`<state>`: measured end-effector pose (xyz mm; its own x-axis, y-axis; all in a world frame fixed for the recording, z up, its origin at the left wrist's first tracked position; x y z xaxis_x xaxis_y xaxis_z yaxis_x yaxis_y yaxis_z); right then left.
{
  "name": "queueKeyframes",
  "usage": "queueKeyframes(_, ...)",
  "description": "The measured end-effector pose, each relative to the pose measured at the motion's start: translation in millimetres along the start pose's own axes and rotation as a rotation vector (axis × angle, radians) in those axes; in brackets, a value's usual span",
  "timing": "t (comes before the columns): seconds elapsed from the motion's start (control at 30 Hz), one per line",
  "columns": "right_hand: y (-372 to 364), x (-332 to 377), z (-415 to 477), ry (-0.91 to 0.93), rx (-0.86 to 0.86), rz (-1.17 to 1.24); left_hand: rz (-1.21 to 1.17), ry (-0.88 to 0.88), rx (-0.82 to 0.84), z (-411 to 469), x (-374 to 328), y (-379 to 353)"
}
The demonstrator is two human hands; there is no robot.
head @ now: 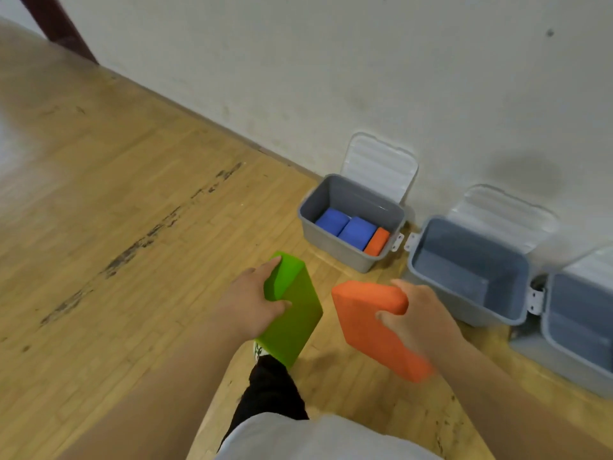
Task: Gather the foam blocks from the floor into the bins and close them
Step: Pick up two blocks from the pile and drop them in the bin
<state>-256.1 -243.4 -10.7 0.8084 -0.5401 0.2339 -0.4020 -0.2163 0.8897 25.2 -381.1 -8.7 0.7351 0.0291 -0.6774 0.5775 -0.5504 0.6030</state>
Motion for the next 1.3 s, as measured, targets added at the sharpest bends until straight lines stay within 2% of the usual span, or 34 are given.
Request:
queueKeyframes(0.27, 34, 34, 142, -0.211, -0.018, 0.099, 0.052, -0.109, 0.148, 205, -48, 50)
queueKeyframes(0.53, 75, 63, 266, -0.446, -0.025, 0.276, 0.251, -0.232, 0.258, 377, -115, 103)
queueKeyframes(0.7, 78, 44, 347, -0.516, 0.025, 0.302, 0.294, -0.208, 0.322, 467, -143, 88)
queueKeyframes(0.9, 86, 18, 480, -0.478, 0.151, 0.295, 0.302, -0.129, 0.316, 564, -163, 68)
queueKeyframes(1.03, 56, 1, 571, -0.517, 0.240, 0.263, 0.257, -0.090, 0.346, 633, -159, 52)
queueKeyframes(1.13, -61, -68, 659, -0.546, 0.341, 0.146, 0.278, -0.077, 0.406, 690, -145, 23)
queueKeyframes(1.17, -88, -79, 674, -0.572, 0.390, 0.197, 0.279, -0.069, 0.438, 708, -138, 11)
queueKeyframes(1.2, -99, -80, 677, -0.568, 0.407, 0.197, 0.270, -0.064, 0.474, 728, -132, -2)
queueKeyframes(1.23, -95, -73, 676, -0.646, 0.457, 0.247, 0.262, -0.063, 0.516, 748, -127, -17)
queueKeyframes(1.3, -76, -65, 678, -0.740, 0.405, 0.238, 0.267, -0.079, 0.602, 787, -116, -52)
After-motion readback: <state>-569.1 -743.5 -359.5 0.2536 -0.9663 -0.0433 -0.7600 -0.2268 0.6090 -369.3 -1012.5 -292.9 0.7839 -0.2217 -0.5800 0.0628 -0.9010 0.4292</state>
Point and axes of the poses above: each hand's wrist, its own z-axis towards the middle knuckle, its own y-axis out of the back of the hand, x = y × z, the point moved 2 cm from there along z, towards the middle knuckle, and after that the axes turned 14 degrees about -z, right-handed, at the moved point
